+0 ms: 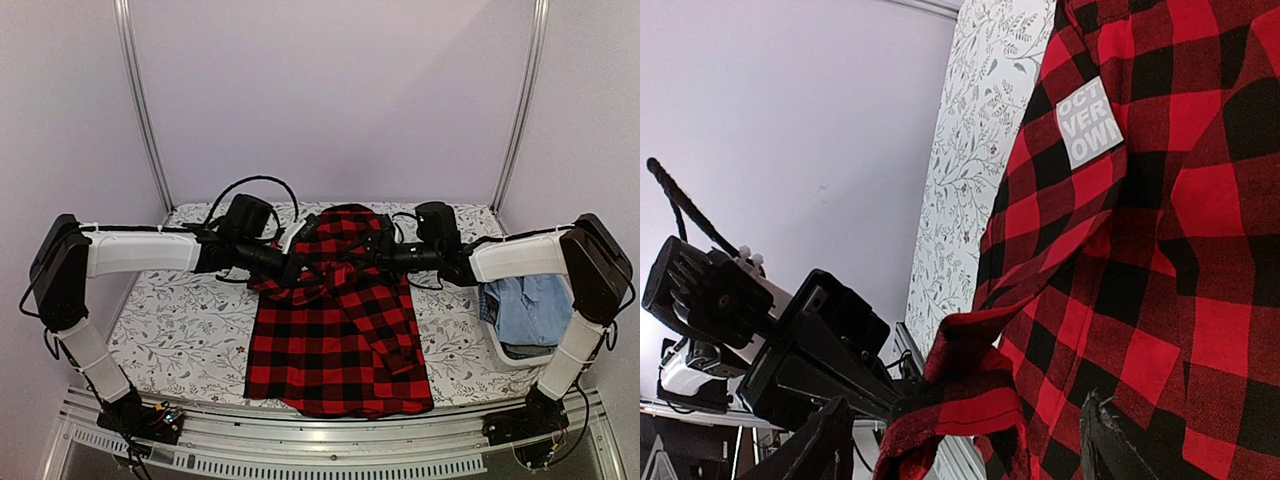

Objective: Fold and stack the long sleeve shirts
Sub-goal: Pass from the left arm to the right

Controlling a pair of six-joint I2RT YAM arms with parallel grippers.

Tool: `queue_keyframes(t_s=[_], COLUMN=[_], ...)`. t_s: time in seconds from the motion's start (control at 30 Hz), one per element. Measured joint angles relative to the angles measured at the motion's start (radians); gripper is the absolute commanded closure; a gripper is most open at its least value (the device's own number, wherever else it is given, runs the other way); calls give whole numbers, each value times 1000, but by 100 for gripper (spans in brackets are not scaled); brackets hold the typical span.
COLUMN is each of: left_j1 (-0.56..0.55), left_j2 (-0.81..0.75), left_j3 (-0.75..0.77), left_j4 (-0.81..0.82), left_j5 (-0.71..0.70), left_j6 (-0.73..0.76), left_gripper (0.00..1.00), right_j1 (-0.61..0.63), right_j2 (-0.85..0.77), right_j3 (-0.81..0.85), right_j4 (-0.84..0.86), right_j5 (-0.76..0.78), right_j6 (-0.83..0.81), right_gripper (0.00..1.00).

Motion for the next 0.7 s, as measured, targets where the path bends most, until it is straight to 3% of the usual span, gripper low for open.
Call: queue_keyframes(t_s=[0.37,0.7], left_j1=[-17,-36], left_j2=[46,74], left_j3=[16,23], left_j4=[0,-6], left_j5=[-11,-37], left_j6=[8,12], left_gripper=[100,100], right_j1=[32,33], right_j2=[5,5], right_j3=[-10,-23], right_j4=[-23,-48], right_j5=[-48,-66], right_j6=[33,49], right_gripper=[46,87])
